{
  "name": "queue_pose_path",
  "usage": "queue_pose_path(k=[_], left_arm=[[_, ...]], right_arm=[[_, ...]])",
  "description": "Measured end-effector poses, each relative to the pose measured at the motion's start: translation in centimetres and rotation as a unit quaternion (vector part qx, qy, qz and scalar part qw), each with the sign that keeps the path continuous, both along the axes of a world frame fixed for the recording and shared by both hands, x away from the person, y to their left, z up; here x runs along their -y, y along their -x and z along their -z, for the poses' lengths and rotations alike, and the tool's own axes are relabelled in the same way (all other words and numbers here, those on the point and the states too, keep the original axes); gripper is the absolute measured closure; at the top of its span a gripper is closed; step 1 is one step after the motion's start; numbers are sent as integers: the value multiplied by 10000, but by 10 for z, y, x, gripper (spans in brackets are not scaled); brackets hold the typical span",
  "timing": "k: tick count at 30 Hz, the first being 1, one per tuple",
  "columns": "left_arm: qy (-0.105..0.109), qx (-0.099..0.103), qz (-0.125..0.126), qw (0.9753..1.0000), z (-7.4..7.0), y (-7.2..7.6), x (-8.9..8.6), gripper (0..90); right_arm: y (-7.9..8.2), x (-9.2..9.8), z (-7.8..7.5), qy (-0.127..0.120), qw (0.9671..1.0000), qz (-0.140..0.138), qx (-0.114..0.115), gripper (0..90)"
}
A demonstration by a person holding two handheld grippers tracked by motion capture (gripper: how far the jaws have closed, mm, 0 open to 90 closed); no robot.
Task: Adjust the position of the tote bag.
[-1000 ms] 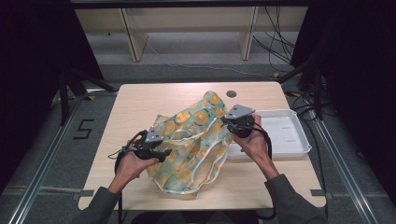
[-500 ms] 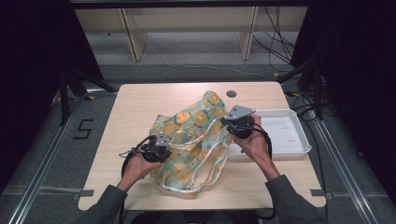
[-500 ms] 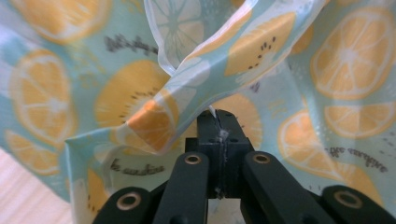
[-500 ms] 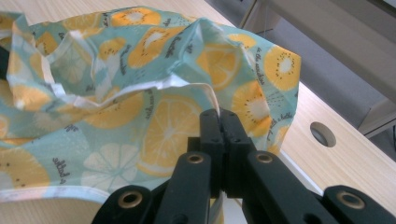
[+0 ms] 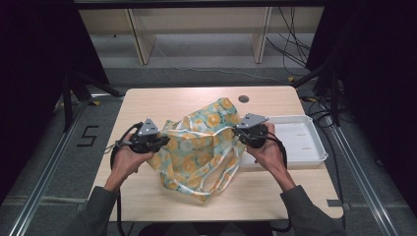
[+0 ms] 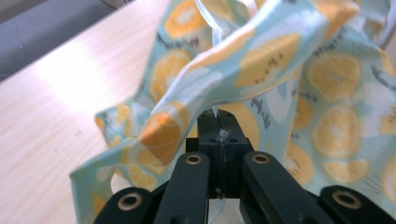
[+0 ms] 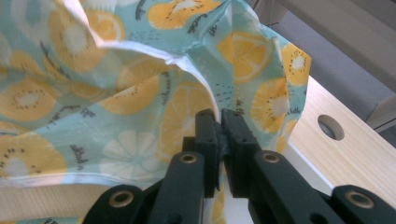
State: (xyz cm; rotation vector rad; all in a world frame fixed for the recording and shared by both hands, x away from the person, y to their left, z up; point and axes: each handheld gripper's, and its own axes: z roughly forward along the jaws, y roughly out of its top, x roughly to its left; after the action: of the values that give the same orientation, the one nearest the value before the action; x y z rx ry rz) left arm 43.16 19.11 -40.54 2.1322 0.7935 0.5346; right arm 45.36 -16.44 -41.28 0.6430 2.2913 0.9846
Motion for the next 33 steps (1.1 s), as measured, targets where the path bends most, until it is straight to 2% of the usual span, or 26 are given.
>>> queue_pose_path(k=[2,3,4,7,11,15,16,19,20,21,22,23,29,32,33], left_arm=[[24,30,-13,10000,-6,-6,-1,898],[19,51,-59,10000,-9,-8,-1,898],[-2,75,-34,10000,-12,-11,-1,898],[163,77,-114,9998,-18,-18,0,898],[228,63,-148,9996,-24,-28,-2,898],[315,20,-260,9992,-26,-37,-4,898],[326,4,-308,9990,-27,-39,-4,898],[391,-41,-327,9987,-28,-44,-6,897],[403,-67,-367,9985,-29,-45,-7,898],[429,-59,-384,9983,-29,-47,-8,898],[420,-77,-386,9983,-29,-48,-8,897],[428,-101,-378,9983,-30,-50,-9,897],[502,-131,-403,9978,-28,-57,-10,897],[581,-154,-411,9973,-25,-60,-10,896],[600,-165,-396,9973,-24,-61,-11,896]], right_arm=[[0,0,-1,63,9999,28,104,814],[0,-1,-1,18,9999,42,92,780],[2,-1,-2,-11,10000,23,83,734],[6,-6,-5,-178,9998,73,100,568],[17,-17,-13,-234,9993,-34,282,477],[26,-33,-20,-112,9985,-265,463,435],[28,-37,-20,-78,9986,-285,443,410],[25,-48,-17,121,9978,-352,547,350],[22,-51,-15,222,9976,-408,521,339],[18,-53,-12,223,9980,-397,442,332],[9,-55,-6,312,9983,-374,335,281],[9,-55,-6,312,9983,-374,335,281],[-15,-67,8,586,9974,-284,298,271],[-24,-77,11,854,9950,-356,383,339],[-25,-80,12,905,9948,-341,312,377]])
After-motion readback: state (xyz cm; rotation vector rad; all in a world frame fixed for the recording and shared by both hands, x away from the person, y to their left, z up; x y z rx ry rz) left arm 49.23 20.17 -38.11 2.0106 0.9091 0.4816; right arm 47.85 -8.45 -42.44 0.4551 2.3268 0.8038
